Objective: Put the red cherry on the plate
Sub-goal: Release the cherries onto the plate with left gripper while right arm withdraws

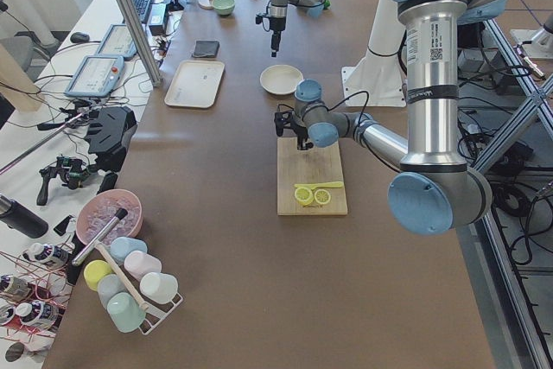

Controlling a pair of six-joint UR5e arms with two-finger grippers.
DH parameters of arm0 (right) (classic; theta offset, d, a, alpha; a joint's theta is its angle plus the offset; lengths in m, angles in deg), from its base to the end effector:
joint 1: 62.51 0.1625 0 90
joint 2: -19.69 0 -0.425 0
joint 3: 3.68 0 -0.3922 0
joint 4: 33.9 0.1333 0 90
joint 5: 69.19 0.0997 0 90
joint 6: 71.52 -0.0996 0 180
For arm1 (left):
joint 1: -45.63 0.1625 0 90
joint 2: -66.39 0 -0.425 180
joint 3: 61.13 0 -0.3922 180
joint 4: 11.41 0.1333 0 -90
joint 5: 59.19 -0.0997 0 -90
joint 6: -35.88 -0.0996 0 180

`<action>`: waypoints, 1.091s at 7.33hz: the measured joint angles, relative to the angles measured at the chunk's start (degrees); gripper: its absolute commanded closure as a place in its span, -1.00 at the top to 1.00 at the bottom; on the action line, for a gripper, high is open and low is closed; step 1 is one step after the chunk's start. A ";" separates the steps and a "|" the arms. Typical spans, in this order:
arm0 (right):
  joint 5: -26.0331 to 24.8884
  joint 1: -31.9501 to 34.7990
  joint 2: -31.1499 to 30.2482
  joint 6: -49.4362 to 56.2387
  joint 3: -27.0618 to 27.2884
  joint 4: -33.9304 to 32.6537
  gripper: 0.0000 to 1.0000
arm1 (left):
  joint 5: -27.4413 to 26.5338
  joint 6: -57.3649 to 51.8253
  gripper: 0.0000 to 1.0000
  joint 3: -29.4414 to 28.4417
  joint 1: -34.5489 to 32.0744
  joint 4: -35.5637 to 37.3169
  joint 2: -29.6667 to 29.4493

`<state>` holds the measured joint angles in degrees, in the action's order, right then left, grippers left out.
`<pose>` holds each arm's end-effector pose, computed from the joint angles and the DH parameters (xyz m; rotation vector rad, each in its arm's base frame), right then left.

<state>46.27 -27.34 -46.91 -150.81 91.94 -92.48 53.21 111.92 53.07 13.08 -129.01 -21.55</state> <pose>-0.4704 -0.4421 0.3199 0.0337 -1.1098 0.1479 0.3556 -0.3401 0.4228 0.0020 0.9312 -0.1310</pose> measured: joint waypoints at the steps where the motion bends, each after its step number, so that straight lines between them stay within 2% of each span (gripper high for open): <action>1: 0.75 1.62 -1.22 0.28 0.91 -0.03 1.00 | -0.09 0.41 -1.00 -1.16 -0.13 6.17 -7.55; 3: 3.79 5.88 -4.03 1.71 3.01 -0.10 1.00 | -0.15 5.72 -1.00 -7.02 0.24 18.56 -26.56; 4: 6.28 8.68 -6.07 4.70 3.63 -0.11 1.00 | -0.20 7.54 -1.00 -10.66 0.72 20.80 -33.11; 5: 8.82 11.61 -9.19 10.22 4.02 -0.05 1.00 | -0.26 8.24 -1.00 -14.29 1.29 20.75 -37.62; 7: 12.33 15.83 -14.33 19.20 4.37 0.13 1.00 | -0.39 9.44 -1.00 -24.49 2.60 13.52 -43.65; 8: 13.56 17.39 -15.85 21.45 4.48 0.25 1.00 | -0.40 10.44 0.39 -27.95 3.12 9.71 -44.97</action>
<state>59.83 -9.95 -62.76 -129.35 96.42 -92.23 52.81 122.36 25.12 16.20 -119.29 -66.52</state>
